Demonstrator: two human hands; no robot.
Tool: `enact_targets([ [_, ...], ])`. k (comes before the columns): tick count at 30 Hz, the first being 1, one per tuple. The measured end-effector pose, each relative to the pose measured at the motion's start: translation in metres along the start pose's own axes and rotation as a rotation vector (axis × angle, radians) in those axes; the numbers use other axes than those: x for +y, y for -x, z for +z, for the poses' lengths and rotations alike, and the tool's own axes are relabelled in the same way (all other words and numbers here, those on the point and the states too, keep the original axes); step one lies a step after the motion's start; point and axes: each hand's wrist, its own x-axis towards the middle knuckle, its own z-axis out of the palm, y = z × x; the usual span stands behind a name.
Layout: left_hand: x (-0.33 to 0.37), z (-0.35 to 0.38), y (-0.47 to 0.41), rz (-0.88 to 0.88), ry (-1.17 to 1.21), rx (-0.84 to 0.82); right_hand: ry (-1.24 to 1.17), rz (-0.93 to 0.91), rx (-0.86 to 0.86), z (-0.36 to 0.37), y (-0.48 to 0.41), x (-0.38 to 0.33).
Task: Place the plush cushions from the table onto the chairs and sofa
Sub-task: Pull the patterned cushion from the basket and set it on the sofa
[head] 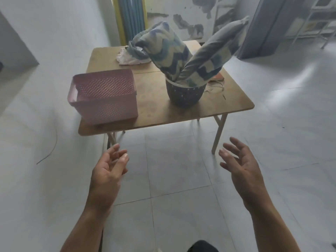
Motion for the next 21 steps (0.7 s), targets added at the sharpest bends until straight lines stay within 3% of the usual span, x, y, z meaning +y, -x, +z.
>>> enact_targets([
  [7, 0.018, 0.086, -0.152, 0.015, -0.084, -0.134, -0.035, 0.044, 0.129, 0.022, -0.148, 0.000],
  [15, 0.023, 0.215, -0.324, -0.019, -0.263, -0.310, -0.021, 0.175, 0.061, 0.052, -0.355, -0.007],
  [21, 0.024, 0.287, -0.429, 0.216, -0.709, -0.460, -0.049, 0.185, 0.031, 0.081, -0.484, -0.018],
])
